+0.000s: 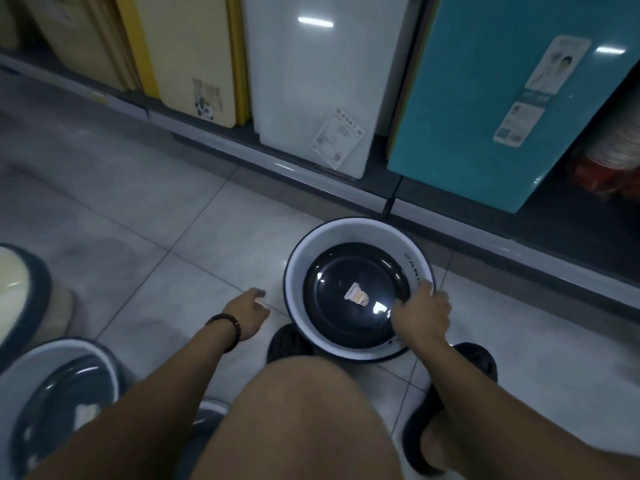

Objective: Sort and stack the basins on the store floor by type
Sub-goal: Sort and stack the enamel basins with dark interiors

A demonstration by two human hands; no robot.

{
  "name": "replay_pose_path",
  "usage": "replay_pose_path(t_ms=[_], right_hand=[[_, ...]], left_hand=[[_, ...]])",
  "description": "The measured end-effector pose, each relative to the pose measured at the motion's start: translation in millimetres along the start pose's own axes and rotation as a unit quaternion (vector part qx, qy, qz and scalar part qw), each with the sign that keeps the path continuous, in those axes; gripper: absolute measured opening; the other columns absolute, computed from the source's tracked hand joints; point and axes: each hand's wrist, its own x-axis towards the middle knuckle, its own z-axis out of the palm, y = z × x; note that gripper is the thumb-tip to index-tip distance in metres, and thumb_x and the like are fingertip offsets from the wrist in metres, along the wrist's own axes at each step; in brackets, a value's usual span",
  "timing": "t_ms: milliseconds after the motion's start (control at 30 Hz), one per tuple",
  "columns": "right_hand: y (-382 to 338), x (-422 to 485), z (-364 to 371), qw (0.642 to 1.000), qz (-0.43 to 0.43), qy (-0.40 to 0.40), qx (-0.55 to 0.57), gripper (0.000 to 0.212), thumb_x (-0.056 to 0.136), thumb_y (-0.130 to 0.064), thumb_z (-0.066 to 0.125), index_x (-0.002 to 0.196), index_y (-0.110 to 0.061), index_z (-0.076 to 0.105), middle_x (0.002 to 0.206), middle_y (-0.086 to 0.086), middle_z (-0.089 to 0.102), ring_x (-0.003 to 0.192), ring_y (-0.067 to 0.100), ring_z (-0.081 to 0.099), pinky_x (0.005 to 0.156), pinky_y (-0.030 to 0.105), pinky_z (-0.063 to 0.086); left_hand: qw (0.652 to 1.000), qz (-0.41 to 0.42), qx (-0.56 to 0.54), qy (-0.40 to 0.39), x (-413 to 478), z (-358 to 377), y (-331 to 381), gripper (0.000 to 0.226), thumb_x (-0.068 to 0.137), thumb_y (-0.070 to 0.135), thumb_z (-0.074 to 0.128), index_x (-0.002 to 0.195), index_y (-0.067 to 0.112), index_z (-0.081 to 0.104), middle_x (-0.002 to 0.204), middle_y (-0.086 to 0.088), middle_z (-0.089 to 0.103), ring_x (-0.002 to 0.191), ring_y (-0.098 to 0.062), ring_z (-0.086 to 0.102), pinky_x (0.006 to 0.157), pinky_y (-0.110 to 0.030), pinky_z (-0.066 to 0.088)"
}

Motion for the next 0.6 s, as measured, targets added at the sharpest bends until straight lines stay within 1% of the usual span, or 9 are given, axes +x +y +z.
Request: replay_pose_path(t_ms=[33, 100, 167, 233, 333, 433, 500, 533, 600], right_hand=[[-20, -5, -7, 0.998, -0.055, -0.019, 0.000, 0.051, 0.094, -0.033, 0.065, 0.139, -0.011, 0.057, 0.133, 0.020, 0.061, 0.121, 0.040, 0.060, 0.101, 0.049, 0.054], [-68, -23, -23, 0.980, -0.159, -0.113, 0.034, 0.028, 0.098, -0.029, 0.066, 0.121, -0.014, 0.071, 0.117, 0.010, 0.074, 0.112, 0.035, 0.068, 0.096, 0.040, 0.054], [-114, -53, -40, 0.941, -0.244, -0.234, 0.032, 0.013, 0.100, -0.027, 0.066, 0.104, -0.017, 0.074, 0.099, 0.007, 0.079, 0.098, 0.034, 0.075, 0.086, 0.041, 0.058], [-153, -83, -49, 0.893, -0.328, -0.306, -0.031, 0.013, 0.101, -0.031, 0.066, 0.105, -0.020, 0.073, 0.095, 0.005, 0.079, 0.085, 0.028, 0.078, 0.079, 0.040, 0.062], [-194, -124, -58, 0.828, -0.448, -0.286, -0.178, 0.017, 0.100, -0.039, 0.067, 0.111, -0.027, 0.073, 0.093, -0.010, 0.072, 0.086, 0.017, 0.071, 0.077, 0.030, 0.052], [-216, -148, -60, 0.789, -0.453, -0.322, -0.262, 0.013, 0.101, -0.040, 0.067, 0.109, -0.031, 0.071, 0.077, -0.013, 0.074, 0.078, 0.008, 0.071, 0.071, 0.024, 0.051], [-221, -153, -58, 0.758, -0.458, -0.326, -0.330, 0.008, 0.101, -0.039, 0.066, 0.103, -0.033, 0.071, 0.080, -0.010, 0.077, 0.080, 0.010, 0.073, 0.078, 0.028, 0.055], [-223, -155, -55, 0.741, -0.472, -0.305, -0.367, 0.006, 0.100, -0.039, 0.065, 0.098, -0.036, 0.069, 0.085, -0.011, 0.076, 0.086, 0.012, 0.071, 0.083, 0.029, 0.053], [-226, -159, -48, 0.720, -0.487, -0.272, -0.413, 0.009, 0.100, -0.038, 0.064, 0.091, -0.039, 0.065, 0.089, -0.018, 0.064, 0.093, 0.012, 0.062, 0.084, 0.026, 0.043]], left_hand=[[1.000, 0.006, 0.029, 0.006, -13, -7, -16, 0.044, 0.100, 0.031, 0.060, 0.144, 0.025, 0.053, 0.135, -0.008, 0.063, 0.109, -0.021, 0.061, 0.092, -0.029, 0.050], [0.997, -0.009, 0.082, -0.002, -43, -20, -55, 0.033, 0.100, 0.033, 0.062, 0.132, 0.026, 0.063, 0.130, -0.004, 0.066, 0.110, -0.019, 0.062, 0.093, -0.026, 0.049], [0.992, -0.034, 0.125, -0.003, -68, -30, -102, 0.035, 0.098, 0.035, 0.066, 0.132, 0.028, 0.063, 0.134, -0.003, 0.064, 0.118, -0.020, 0.061, 0.100, -0.027, 0.048], [0.991, -0.062, 0.123, 0.008, -84, -36, -145, 0.043, 0.094, 0.033, 0.072, 0.135, 0.029, 0.060, 0.140, -0.004, 0.060, 0.123, -0.022, 0.059, 0.105, -0.029, 0.048], [0.991, -0.069, 0.114, -0.009, -98, -27, -186, 0.059, 0.090, 0.029, 0.078, 0.144, 0.029, 0.053, 0.147, -0.006, 0.054, 0.127, -0.026, 0.057, 0.107, -0.034, 0.048], [0.982, -0.064, 0.173, -0.050, -100, -10, -206, 0.071, 0.088, 0.029, 0.077, 0.151, 0.028, 0.045, 0.151, -0.009, 0.050, 0.133, -0.032, 0.054, 0.111, -0.041, 0.047], [0.974, -0.061, 0.212, -0.044, -95, -2, -220, 0.068, 0.086, 0.031, 0.077, 0.148, 0.033, 0.046, 0.147, -0.009, 0.051, 0.131, -0.035, 0.053, 0.110, -0.045, 0.048], [0.971, -0.063, 0.230, -0.031, -93, -1, -224, 0.063, 0.086, 0.029, 0.075, 0.144, 0.035, 0.049, 0.144, -0.009, 0.052, 0.130, -0.036, 0.053, 0.109, -0.045, 0.048], [0.963, -0.061, 0.261, -0.023, -86, -5, -229, 0.052, 0.089, 0.022, 0.070, 0.137, 0.037, 0.056, 0.141, -0.010, 0.055, 0.129, -0.036, 0.053, 0.110, -0.045, 0.046]])
